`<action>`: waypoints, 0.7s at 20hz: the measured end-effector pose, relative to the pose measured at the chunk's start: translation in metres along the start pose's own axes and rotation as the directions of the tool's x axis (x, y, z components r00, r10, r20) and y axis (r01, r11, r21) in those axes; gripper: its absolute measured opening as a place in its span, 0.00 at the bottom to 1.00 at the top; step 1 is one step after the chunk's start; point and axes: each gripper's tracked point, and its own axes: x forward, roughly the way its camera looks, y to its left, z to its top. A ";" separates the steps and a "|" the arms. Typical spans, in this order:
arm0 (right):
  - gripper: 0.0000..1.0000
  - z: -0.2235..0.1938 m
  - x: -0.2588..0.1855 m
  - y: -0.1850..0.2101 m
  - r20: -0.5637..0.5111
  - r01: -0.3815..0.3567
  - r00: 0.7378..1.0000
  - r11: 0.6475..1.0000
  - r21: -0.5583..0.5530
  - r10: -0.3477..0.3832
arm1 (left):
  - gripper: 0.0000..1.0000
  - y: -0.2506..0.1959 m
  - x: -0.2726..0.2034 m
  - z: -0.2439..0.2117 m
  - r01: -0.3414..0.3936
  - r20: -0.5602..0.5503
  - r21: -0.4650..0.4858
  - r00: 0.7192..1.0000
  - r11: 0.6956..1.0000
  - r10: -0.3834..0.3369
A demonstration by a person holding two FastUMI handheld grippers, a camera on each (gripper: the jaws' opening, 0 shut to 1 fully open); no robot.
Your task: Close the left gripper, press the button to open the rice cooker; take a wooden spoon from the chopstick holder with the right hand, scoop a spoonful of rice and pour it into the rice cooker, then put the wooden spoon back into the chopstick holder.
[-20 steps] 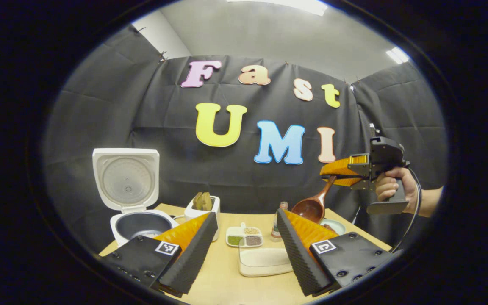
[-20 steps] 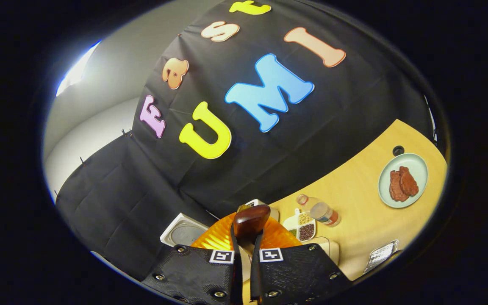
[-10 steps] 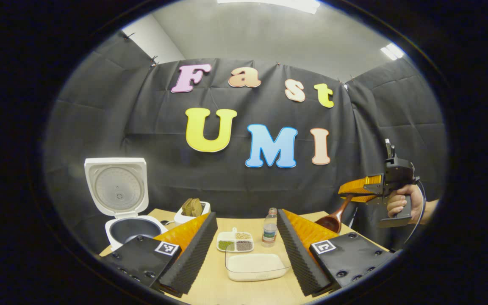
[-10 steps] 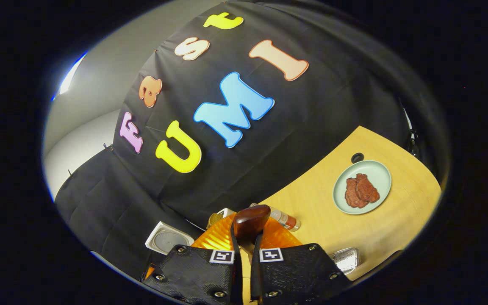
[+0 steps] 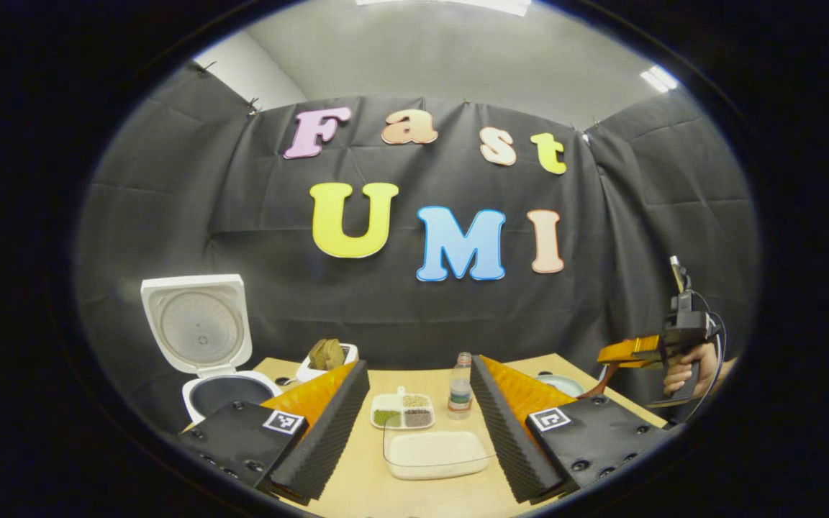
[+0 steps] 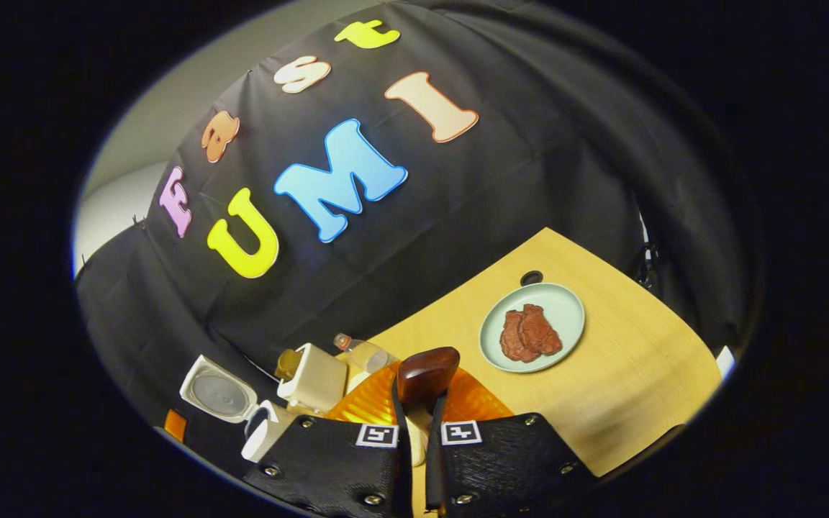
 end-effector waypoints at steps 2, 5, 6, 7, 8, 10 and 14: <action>0.07 -0.009 0.001 -0.008 -0.018 0.019 1.000 1.000 -0.007 -0.020 | 0.96 0.000 0.003 -0.005 0.004 -0.012 -0.011 1.000 1.000 -0.004; 0.07 -0.027 0.005 -0.019 -0.034 0.049 0.998 0.998 -0.038 -0.051 | 0.96 0.000 0.004 -0.006 0.005 -0.019 0.002 1.000 1.000 -0.005; 0.07 -0.031 0.008 -0.020 -0.041 0.056 0.997 0.997 -0.049 -0.058 | 0.96 0.001 0.003 -0.007 0.004 -0.021 0.005 1.000 1.000 -0.004; 0.07 -0.036 0.011 -0.021 -0.048 0.065 0.997 0.996 -0.056 -0.068 | 0.96 0.004 0.004 -0.006 0.001 -0.023 0.007 1.000 1.000 -0.001; 0.07 -0.040 0.015 -0.022 -0.054 0.074 0.996 0.995 -0.064 -0.078 | 0.96 0.007 0.003 -0.007 -0.005 -0.023 0.008 1.000 1.000 0.005; 0.07 -0.055 0.009 -0.026 -0.059 0.081 0.994 0.993 -0.088 -0.087 | 0.96 0.011 0.001 -0.011 -0.015 -0.027 0.005 1.000 1.000 0.015; 0.07 -0.074 0.021 -0.034 -0.073 0.108 0.990 0.986 -0.130 -0.118 | 0.98 0.020 -0.003 -0.015 -0.028 -0.039 0.001 0.999 1.000 0.028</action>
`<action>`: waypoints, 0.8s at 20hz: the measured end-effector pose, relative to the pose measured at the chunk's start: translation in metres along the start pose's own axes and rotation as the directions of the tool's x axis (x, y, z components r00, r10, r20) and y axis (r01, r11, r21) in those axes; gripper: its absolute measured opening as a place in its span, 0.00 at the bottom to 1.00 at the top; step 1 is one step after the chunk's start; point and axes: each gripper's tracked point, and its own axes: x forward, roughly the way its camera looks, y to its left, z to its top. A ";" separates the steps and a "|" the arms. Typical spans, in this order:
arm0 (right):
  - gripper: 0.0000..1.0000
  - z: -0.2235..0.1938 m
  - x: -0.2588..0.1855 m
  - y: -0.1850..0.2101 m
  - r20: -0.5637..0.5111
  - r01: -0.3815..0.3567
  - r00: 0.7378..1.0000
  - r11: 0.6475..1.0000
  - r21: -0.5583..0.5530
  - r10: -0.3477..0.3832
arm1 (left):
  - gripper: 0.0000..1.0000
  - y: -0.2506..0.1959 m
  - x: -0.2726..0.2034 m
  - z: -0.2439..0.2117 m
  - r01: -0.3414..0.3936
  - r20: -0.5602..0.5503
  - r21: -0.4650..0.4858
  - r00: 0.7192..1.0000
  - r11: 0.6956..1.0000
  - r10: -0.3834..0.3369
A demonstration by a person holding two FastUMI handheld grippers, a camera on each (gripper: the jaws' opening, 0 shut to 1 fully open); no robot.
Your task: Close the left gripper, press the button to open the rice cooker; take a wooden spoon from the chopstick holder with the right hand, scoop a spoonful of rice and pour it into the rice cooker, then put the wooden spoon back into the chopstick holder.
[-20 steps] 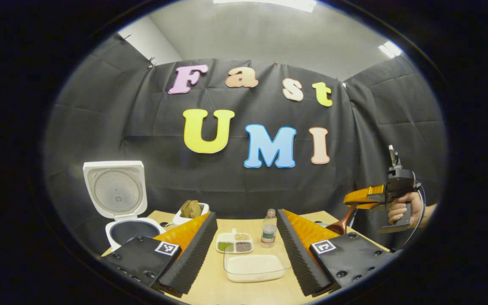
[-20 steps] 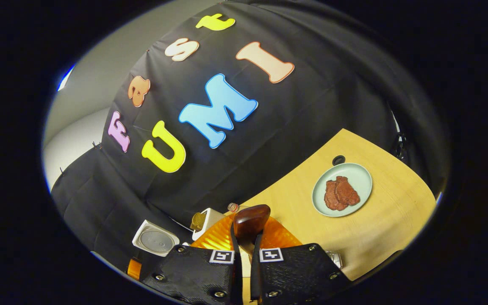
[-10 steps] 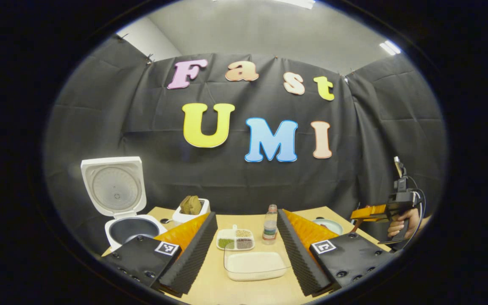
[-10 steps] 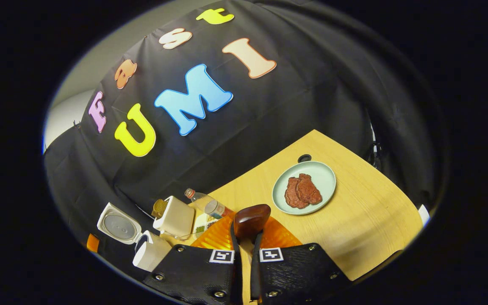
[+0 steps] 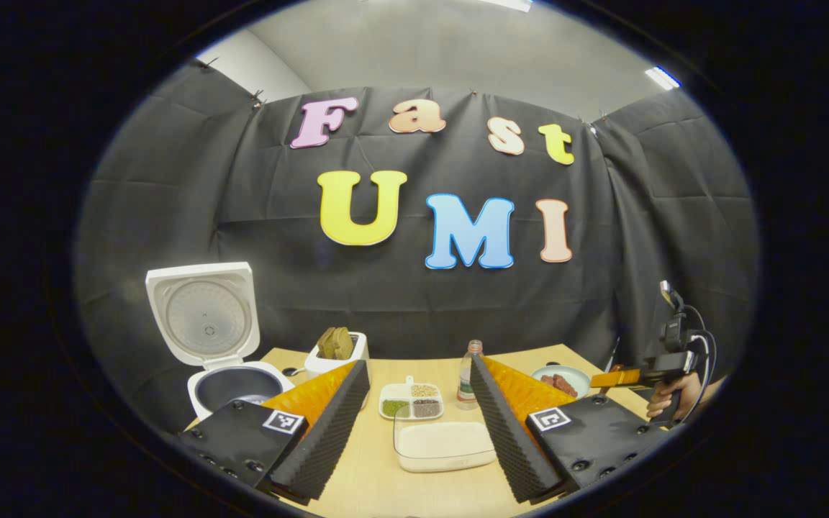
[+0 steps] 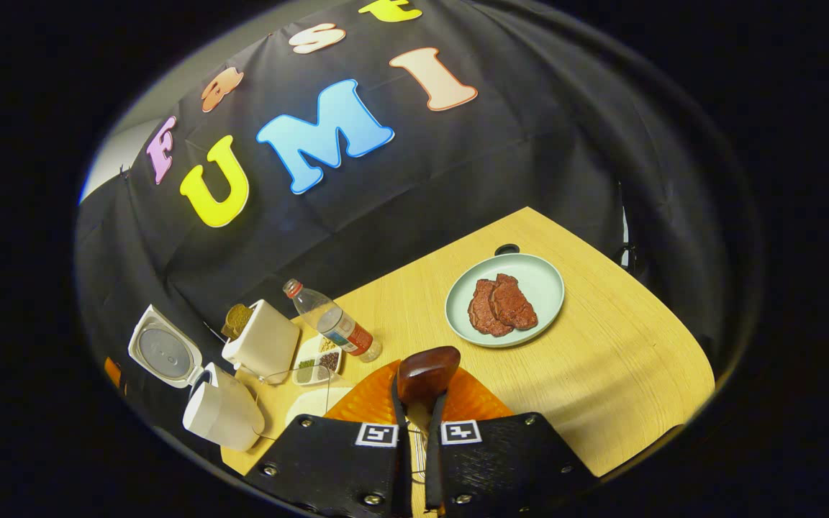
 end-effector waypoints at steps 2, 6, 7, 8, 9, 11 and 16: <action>0.07 -0.004 0.005 0.003 0.002 -0.005 1.000 1.000 0.004 0.005 | 0.98 0.005 -0.003 0.000 -0.009 -0.004 0.004 1.000 1.000 0.009; 0.07 -0.009 0.011 0.002 0.039 -0.003 0.999 0.999 -0.051 0.005 | 0.98 0.011 -0.005 0.007 -0.020 0.011 -0.003 1.000 1.000 0.020; 0.12 -0.010 0.006 0.003 0.050 -0.018 0.999 0.998 -0.053 0.021 | 0.96 0.010 -0.005 0.010 -0.020 0.016 -0.005 1.000 1.000 0.020; 0.14 -0.012 0.004 0.002 0.046 -0.023 0.999 0.999 -0.049 0.026 | 0.98 0.009 -0.003 0.009 -0.018 0.019 -0.007 1.000 1.000 0.018; 0.20 -0.020 0.003 -0.004 0.018 -0.015 1.000 0.998 -0.062 0.016 | 0.98 0.008 -0.002 0.009 -0.014 0.022 -0.009 1.000 1.000 0.014; 0.49 -0.023 -0.004 -0.016 0.024 0.010 1.000 0.994 -0.108 -0.008 | 0.98 0.002 -0.001 0.009 0.000 0.023 -0.013 1.000 1.000 0.000; 0.98 0.030 -0.059 -0.031 0.228 0.164 0.968 0.949 -0.268 -0.103 | 0.98 -0.008 0.004 0.016 0.027 0.041 -0.008 0.999 1.000 -0.027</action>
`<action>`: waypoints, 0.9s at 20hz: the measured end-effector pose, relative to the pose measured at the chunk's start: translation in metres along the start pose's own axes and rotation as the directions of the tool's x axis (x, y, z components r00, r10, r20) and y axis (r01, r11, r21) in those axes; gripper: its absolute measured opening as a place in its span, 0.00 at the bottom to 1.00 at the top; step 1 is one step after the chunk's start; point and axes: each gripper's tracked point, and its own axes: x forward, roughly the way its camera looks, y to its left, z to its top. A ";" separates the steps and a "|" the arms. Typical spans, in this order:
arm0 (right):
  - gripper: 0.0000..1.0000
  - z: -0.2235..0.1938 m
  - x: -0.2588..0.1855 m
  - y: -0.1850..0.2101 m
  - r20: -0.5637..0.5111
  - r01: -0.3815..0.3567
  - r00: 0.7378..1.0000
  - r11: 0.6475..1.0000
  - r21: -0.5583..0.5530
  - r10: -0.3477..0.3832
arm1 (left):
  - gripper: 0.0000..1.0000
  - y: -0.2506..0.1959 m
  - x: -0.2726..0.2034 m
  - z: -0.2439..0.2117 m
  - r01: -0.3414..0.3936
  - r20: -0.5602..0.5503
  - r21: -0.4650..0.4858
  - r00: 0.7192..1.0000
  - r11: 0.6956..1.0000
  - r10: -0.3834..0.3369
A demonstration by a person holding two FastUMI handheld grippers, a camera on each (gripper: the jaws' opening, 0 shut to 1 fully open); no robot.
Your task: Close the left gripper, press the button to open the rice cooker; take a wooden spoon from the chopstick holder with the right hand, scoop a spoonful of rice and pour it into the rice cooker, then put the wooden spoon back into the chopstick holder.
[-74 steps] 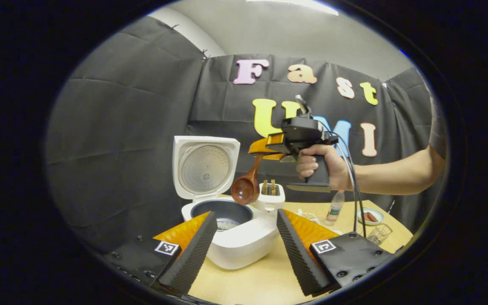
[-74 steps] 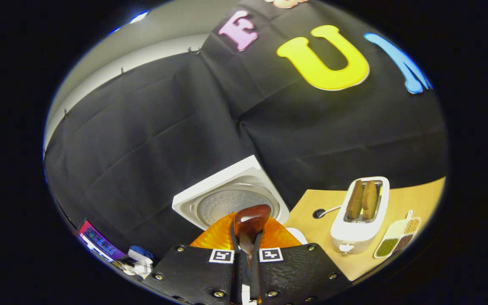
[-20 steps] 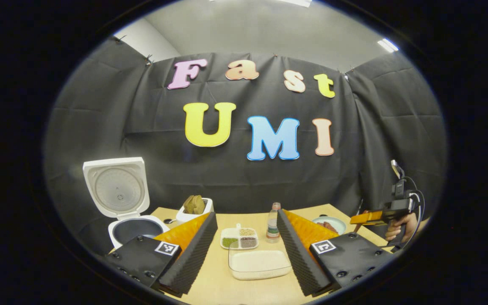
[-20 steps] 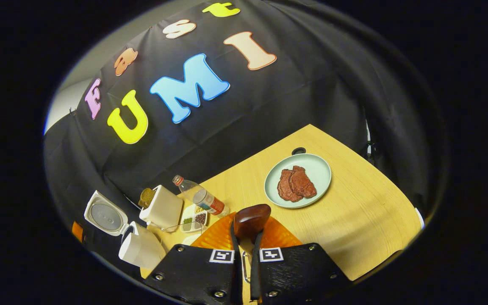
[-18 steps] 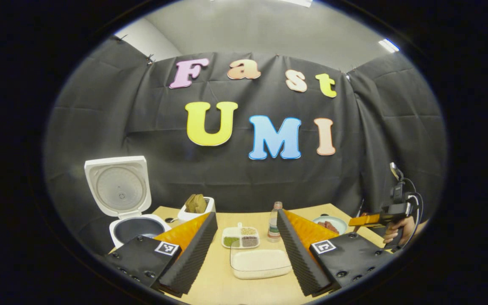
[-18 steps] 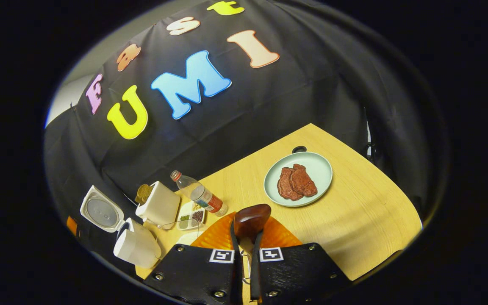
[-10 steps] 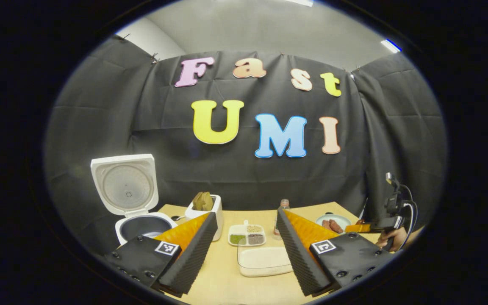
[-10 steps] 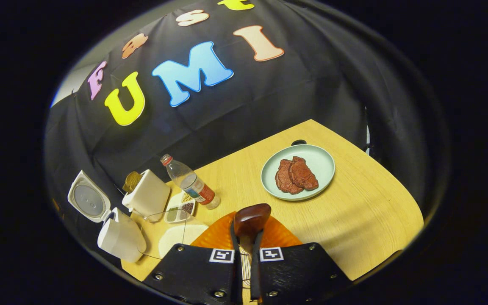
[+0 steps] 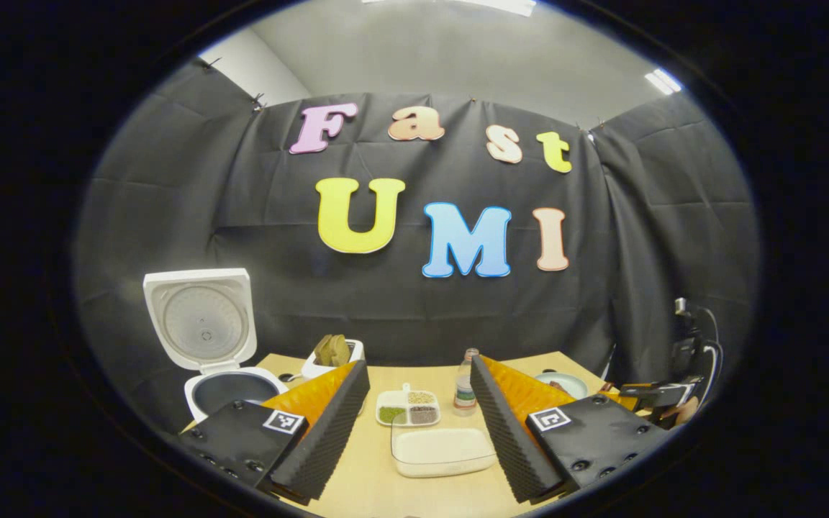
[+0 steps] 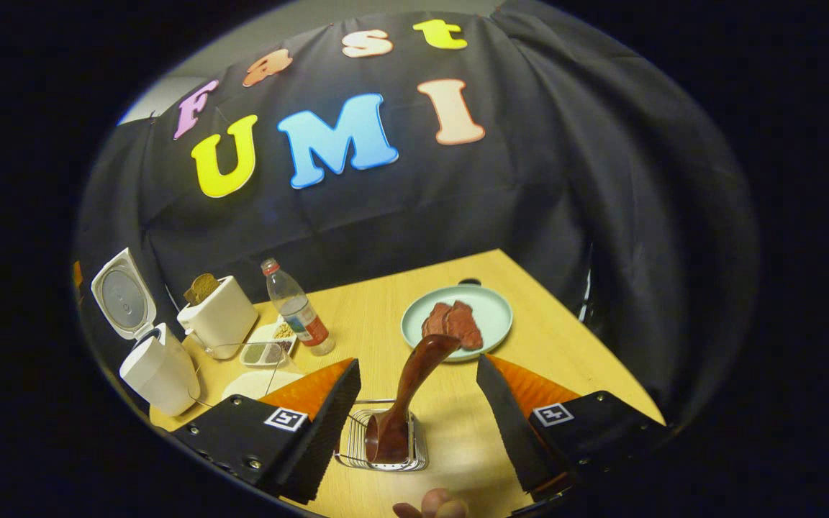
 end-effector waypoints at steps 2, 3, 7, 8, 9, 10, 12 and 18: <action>0.98 0.032 -0.020 0.011 0.061 -0.020 0.998 0.999 -0.048 0.023 | 0.96 0.003 0.005 0.002 -0.001 0.001 0.002 1.000 1.000 0.001; 0.98 0.052 -0.026 0.018 0.098 -0.031 0.995 0.998 -0.061 0.037 | 0.96 0.005 0.007 0.004 -0.007 0.002 0.000 1.000 1.000 0.007; 0.98 0.124 -0.053 0.057 0.228 -0.084 0.968 0.993 -0.077 0.100 | 0.96 0.024 0.010 0.022 -0.031 0.031 -0.033 0.999 0.999 0.032; 0.98 0.136 -0.057 0.070 0.243 -0.106 0.962 0.991 -0.085 0.123 | 0.96 0.033 0.011 0.030 -0.043 0.048 -0.058 0.998 0.997 0.046; 0.98 0.145 -0.061 0.079 0.259 -0.119 0.956 0.989 -0.090 0.139 | 0.98 0.046 0.012 0.037 -0.064 0.055 -0.078 0.996 0.995 0.069; 0.98 0.155 -0.063 0.088 0.274 -0.131 0.950 0.987 -0.097 0.153 | 0.97 0.060 0.013 0.042 -0.085 0.057 -0.086 0.994 0.993 0.090; 0.98 0.169 -0.067 0.107 0.295 -0.152 0.939 0.983 -0.106 0.177 | 0.98 0.088 0.015 0.054 -0.122 0.061 -0.080 0.990 0.989 0.127; 0.98 0.177 -0.074 0.148 0.304 -0.219 0.918 0.965 -0.141 0.253 | 0.97 0.191 0.026 0.093 -0.234 0.054 -0.023 0.971 0.972 0.235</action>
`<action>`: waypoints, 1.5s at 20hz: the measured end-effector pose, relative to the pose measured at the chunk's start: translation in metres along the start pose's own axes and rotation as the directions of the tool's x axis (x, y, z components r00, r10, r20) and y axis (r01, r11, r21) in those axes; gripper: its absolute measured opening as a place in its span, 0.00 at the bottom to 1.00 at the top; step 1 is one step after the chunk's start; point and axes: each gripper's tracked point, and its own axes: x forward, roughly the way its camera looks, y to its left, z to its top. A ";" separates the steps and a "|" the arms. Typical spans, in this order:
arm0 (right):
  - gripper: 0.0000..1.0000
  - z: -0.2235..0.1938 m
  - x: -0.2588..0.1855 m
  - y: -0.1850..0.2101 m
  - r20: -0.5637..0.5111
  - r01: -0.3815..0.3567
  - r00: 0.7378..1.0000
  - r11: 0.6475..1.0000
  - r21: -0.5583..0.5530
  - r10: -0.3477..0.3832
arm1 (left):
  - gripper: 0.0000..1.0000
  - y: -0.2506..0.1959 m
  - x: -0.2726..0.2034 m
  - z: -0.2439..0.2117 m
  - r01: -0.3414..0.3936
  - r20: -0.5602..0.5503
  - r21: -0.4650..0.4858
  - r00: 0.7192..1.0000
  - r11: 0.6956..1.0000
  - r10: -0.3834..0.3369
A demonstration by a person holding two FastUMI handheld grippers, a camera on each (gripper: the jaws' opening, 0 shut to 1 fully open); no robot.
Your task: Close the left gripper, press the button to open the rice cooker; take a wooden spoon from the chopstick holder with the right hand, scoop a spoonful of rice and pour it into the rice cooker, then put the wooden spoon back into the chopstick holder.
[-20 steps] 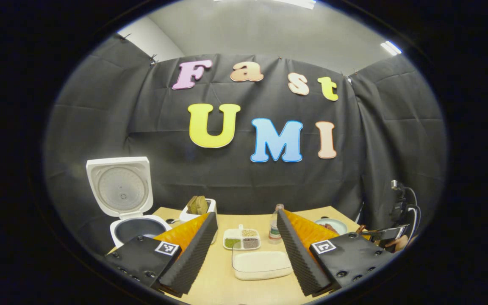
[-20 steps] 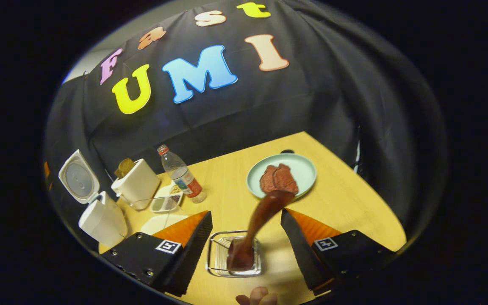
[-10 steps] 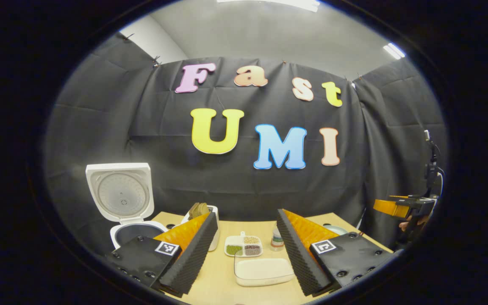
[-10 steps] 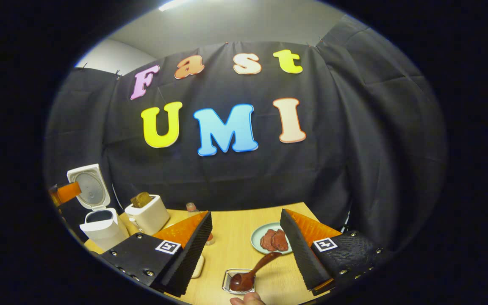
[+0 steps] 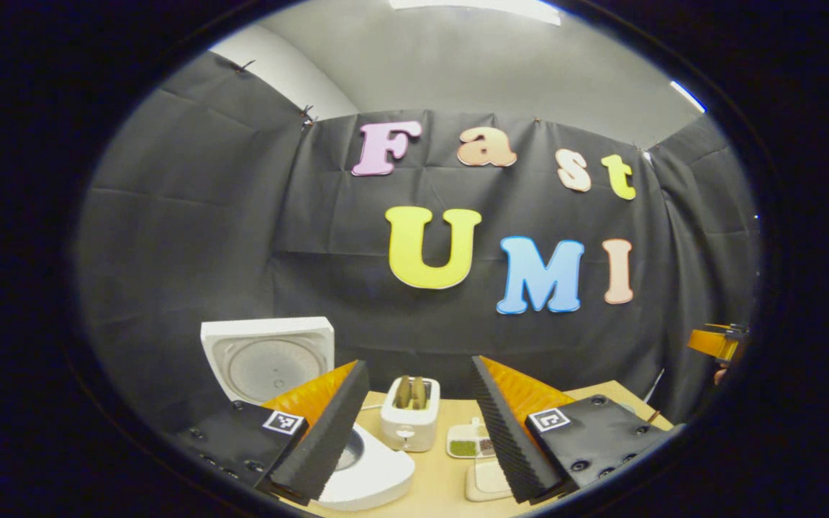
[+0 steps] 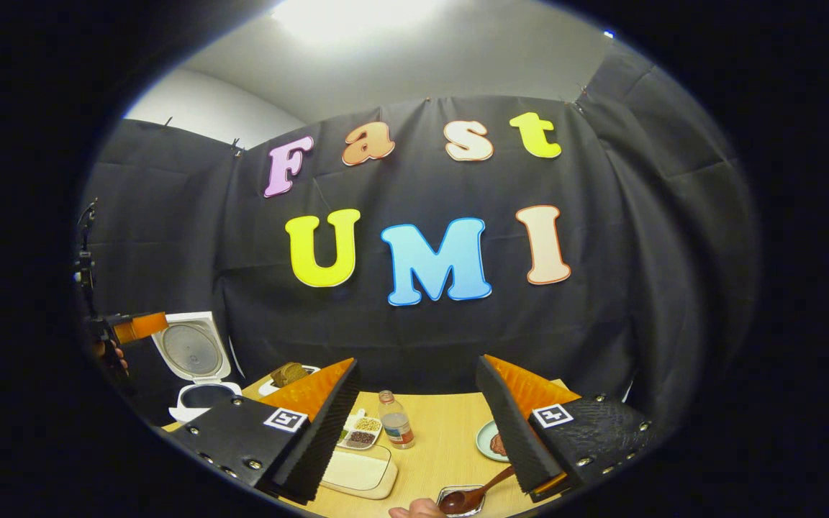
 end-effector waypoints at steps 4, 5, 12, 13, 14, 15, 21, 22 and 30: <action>0.93 0.002 -0.001 0.017 0.011 -0.030 0.999 0.999 -0.012 0.030 | 0.98 0.060 0.033 0.019 -0.060 -0.009 0.007 0.998 0.998 0.061; 0.98 0.000 -0.002 0.018 0.006 -0.025 1.000 0.999 -0.020 0.025 | 0.98 0.072 0.043 0.022 -0.069 -0.012 0.010 0.997 0.998 0.070; 0.98 -0.013 0.000 0.014 -0.036 0.048 0.998 0.999 -0.016 -0.049 | 0.96 0.149 0.125 0.037 -0.174 -0.019 -0.003 0.985 0.985 0.174; 0.98 -0.016 0.001 0.013 -0.044 0.060 0.997 0.998 -0.014 -0.060 | 0.98 0.164 0.137 0.035 -0.206 -0.029 -0.001 0.978 0.979 0.206; 0.98 -0.019 0.001 0.011 -0.053 0.070 0.996 0.997 -0.011 -0.071 | 0.96 0.175 0.147 0.032 -0.223 -0.040 -0.008 0.974 0.975 0.223; 0.98 -0.022 0.000 0.010 -0.063 0.080 0.995 0.997 -0.006 -0.080 | 0.98 0.186 0.157 0.029 -0.236 -0.052 -0.025 0.971 0.972 0.234; 0.98 -0.025 0.000 -0.006 -0.079 0.138 0.987 0.990 0.008 -0.137 | 0.98 0.240 0.199 0.004 -0.359 -0.111 -0.109 0.931 0.927 0.347; 0.98 -0.024 0.000 -0.008 -0.080 0.145 0.986 0.989 0.010 -0.144 | 0.98 0.245 0.206 -0.003 -0.371 -0.125 -0.108 0.925 0.922 0.357; 0.98 -0.024 0.001 -0.016 -0.077 0.157 0.985 0.987 0.030 -0.155 | 0.95 0.267 0.221 -0.046 -0.494 -0.213 -0.006 0.850 0.869 0.482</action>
